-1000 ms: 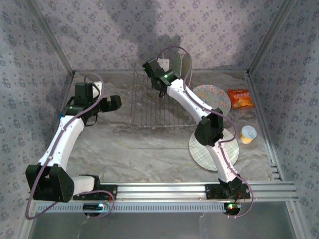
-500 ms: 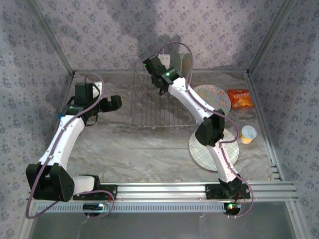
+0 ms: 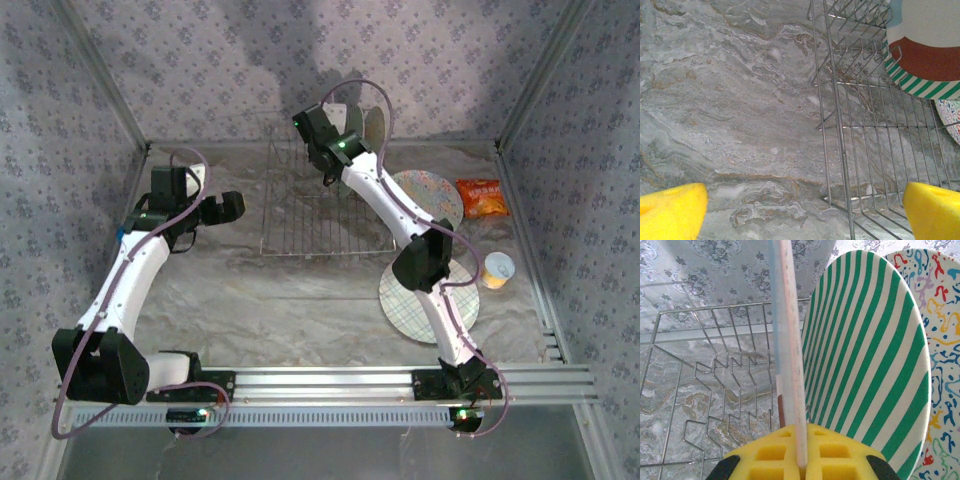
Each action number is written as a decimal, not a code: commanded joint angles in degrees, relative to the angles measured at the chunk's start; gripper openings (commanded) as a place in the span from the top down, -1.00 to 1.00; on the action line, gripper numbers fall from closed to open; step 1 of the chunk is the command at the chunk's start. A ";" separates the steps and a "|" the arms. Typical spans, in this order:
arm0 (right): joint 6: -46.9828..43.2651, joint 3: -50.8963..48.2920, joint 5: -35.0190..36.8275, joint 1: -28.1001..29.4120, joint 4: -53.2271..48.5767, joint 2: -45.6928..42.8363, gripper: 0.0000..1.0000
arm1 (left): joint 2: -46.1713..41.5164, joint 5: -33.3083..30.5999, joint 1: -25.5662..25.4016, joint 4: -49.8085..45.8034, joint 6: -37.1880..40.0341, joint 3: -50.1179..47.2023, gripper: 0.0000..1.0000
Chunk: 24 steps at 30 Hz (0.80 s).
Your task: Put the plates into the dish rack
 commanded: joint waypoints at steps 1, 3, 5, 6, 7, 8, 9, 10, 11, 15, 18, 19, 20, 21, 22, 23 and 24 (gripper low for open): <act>0.58 2.21 1.39 -0.92 0.33 1.45 1.00 | 0.57 1.17 0.43 0.69 -0.51 1.73 -0.98; 0.75 2.22 1.03 -0.93 0.48 2.13 1.00 | 0.66 1.27 0.35 0.65 -0.60 1.73 -0.98; 0.80 2.15 0.74 -0.94 0.73 2.68 1.00 | 0.66 1.17 0.31 0.62 -0.53 1.71 -0.98; 0.82 2.15 0.58 -0.93 0.83 3.03 1.00 | 0.74 1.18 0.37 0.61 -0.53 1.73 -0.98; 0.85 2.22 0.49 -0.99 0.89 3.26 1.00 | 0.72 1.23 0.37 0.60 -0.51 1.73 -0.98; 0.88 2.22 0.18 -0.99 0.92 3.53 1.00 | 0.74 1.27 0.42 0.61 -0.51 1.71 -0.98; 0.95 2.20 0.11 -0.98 0.93 3.78 1.00 | 0.74 1.27 0.39 0.60 -0.51 1.73 -0.98; 0.97 2.22 -0.04 -0.95 0.97 3.91 1.00 | 0.76 1.18 0.36 0.61 -0.49 1.74 -0.98; 1.08 2.21 -0.18 -0.98 0.89 4.18 1.00 | 0.80 1.18 0.43 0.61 -0.51 1.75 -0.98; 2.12 1.95 -0.65 -1.02 -0.33 4.92 1.00 | 0.83 1.51 0.35 0.62 -0.67 1.77 -0.98; 3.10 0.78 -1.26 -1.10 -0.57 5.04 1.00 | 0.78 1.86 0.33 0.73 -0.77 1.73 -0.98; 3.29 0.47 -1.51 -1.08 -0.67 5.00 1.00 | 0.90 1.79 0.36 0.78 -0.77 1.66 -0.98; 3.54 0.25 -1.66 -0.95 -0.91 4.95 1.00 | 1.05 1.80 0.34 0.78 -0.77 1.66 -0.98; 3.65 0.12 -1.95 -0.95 -1.02 4.94 0.94 | 1.16 1.71 0.34 0.69 -0.73 1.76 -0.98; 3.65 0.03 -2.15 -0.87 -1.15 4.84 0.92 | 1.31 1.79 0.33 0.63 -0.71 1.79 -0.98; 3.59 0.07 -2.25 -0.69 -1.18 4.72 0.91 | 1.40 1.84 0.35 0.73 -0.77 1.80 -0.98; 3.42 -0.02 -2.24 -0.58 -1.18 4.42 0.88 | 1.51 1.89 0.37 0.75 -0.77 1.79 -0.98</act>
